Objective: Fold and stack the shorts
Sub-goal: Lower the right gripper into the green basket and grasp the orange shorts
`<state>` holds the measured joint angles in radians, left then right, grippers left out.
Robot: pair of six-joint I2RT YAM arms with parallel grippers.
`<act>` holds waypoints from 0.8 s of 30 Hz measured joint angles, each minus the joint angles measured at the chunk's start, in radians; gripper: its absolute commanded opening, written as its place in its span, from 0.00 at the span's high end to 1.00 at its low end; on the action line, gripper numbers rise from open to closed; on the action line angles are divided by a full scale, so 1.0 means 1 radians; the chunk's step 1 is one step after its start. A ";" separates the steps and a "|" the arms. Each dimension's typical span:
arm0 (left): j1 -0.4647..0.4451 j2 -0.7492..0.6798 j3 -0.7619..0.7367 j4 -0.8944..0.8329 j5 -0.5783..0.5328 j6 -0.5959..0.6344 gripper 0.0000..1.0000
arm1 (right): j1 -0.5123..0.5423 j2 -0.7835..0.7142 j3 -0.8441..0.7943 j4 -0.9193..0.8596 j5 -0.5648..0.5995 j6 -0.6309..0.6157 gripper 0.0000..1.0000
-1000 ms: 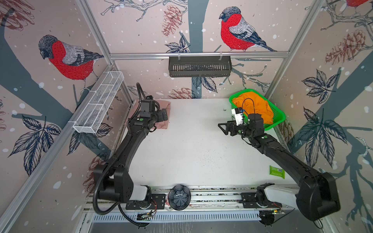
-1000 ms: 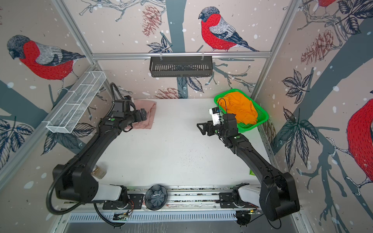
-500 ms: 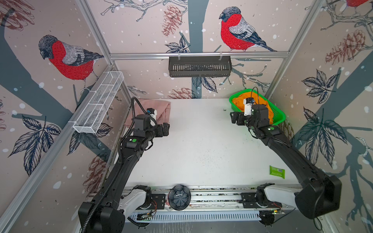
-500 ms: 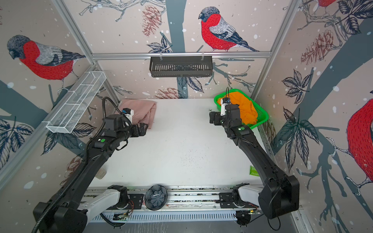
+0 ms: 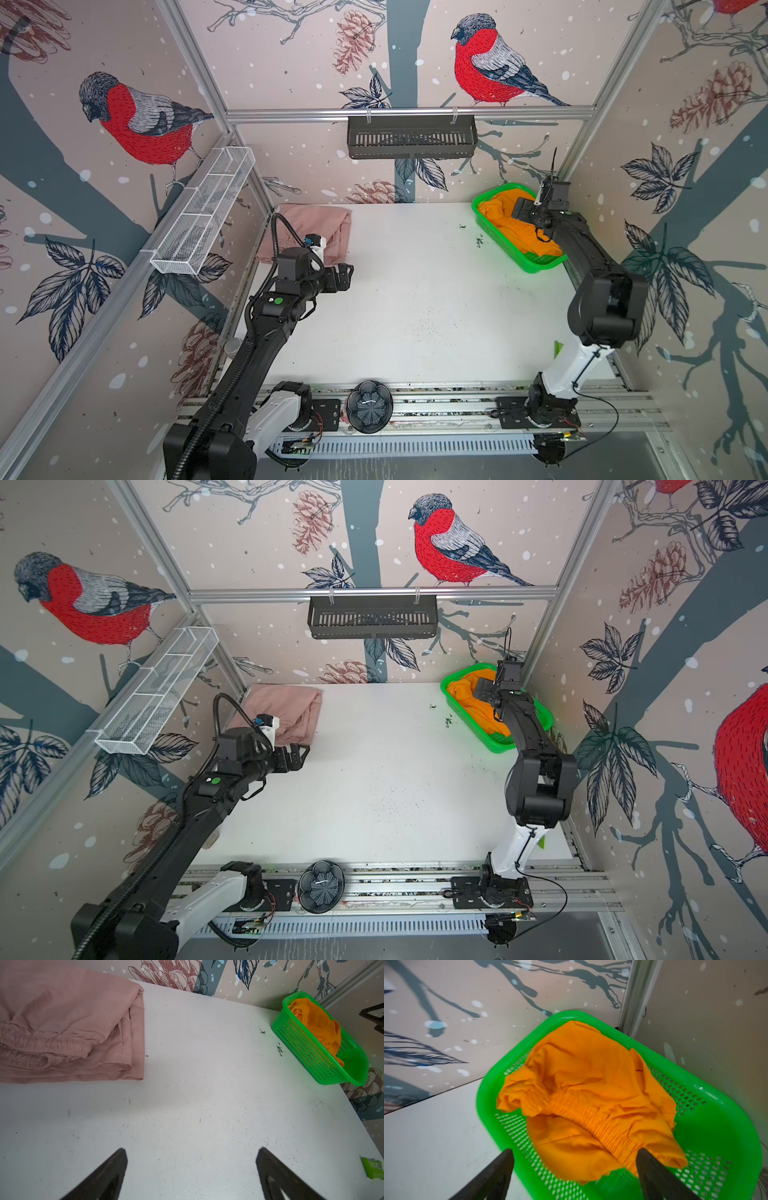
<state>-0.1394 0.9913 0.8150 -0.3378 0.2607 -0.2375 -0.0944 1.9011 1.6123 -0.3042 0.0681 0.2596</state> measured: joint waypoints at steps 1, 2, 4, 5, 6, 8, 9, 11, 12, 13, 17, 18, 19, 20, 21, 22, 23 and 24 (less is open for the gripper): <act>0.007 -0.004 -0.005 0.009 0.000 -0.002 0.03 | -0.006 0.045 0.029 -0.018 0.003 -0.001 0.08; 0.016 -0.007 -0.010 0.018 0.002 -0.003 0.03 | -0.009 0.076 0.050 -0.029 0.006 -0.004 0.08; 0.029 -0.007 -0.018 0.031 0.009 -0.014 0.03 | -0.009 0.139 0.085 -0.045 0.023 -0.026 0.08; 0.034 -0.007 -0.022 0.037 0.014 -0.018 0.03 | -0.009 0.161 0.095 -0.050 0.035 -0.027 0.08; 0.040 -0.007 -0.026 0.042 0.021 -0.018 0.03 | -0.010 0.184 0.105 -0.059 0.050 -0.031 0.08; 0.053 0.002 -0.029 0.045 0.031 -0.018 0.03 | -0.012 0.222 0.125 -0.061 0.076 -0.042 0.07; 0.064 0.011 -0.029 0.051 0.035 -0.018 0.03 | -0.014 0.244 0.133 -0.061 0.090 -0.051 0.07; 0.087 0.032 -0.029 0.063 0.041 -0.021 0.03 | -0.016 0.282 0.144 -0.061 0.106 -0.054 0.07; 0.099 0.042 -0.027 0.064 0.049 -0.022 0.03 | -0.018 0.301 0.146 -0.061 0.114 -0.055 0.07; 0.108 0.050 -0.025 0.064 0.053 -0.022 0.03 | -0.019 0.318 0.148 -0.062 0.116 -0.057 0.07; 0.127 0.069 -0.020 0.066 0.063 -0.026 0.03 | -0.022 0.375 0.165 -0.060 0.114 -0.074 0.10; 0.129 0.069 -0.020 0.066 0.064 -0.026 0.03 | -0.024 0.385 0.173 -0.060 0.111 -0.074 0.15; 0.129 0.069 -0.020 0.066 0.064 -0.026 0.03 | -0.027 0.395 0.181 -0.058 0.103 -0.074 0.21; 0.129 0.069 -0.020 0.066 0.065 -0.026 0.03 | -0.031 0.404 0.185 -0.052 0.092 -0.074 0.28; 0.129 0.068 -0.020 0.065 0.064 -0.026 0.03 | -0.037 0.410 0.185 -0.045 0.080 -0.074 0.37; 0.129 0.067 -0.020 0.064 0.061 -0.025 0.03 | -0.041 0.412 0.182 -0.038 0.065 -0.072 0.46; 0.129 0.065 -0.020 0.064 0.058 -0.025 0.03 | -0.046 0.412 0.175 -0.028 0.048 -0.073 0.57; 0.129 0.061 -0.020 0.064 0.054 -0.025 0.03 | -0.051 0.409 0.167 -0.015 0.034 -0.073 0.71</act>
<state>-0.0105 1.0527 0.7952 -0.2737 0.3149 -0.2626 -0.1452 2.3096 1.7798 -0.3195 0.1017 0.1864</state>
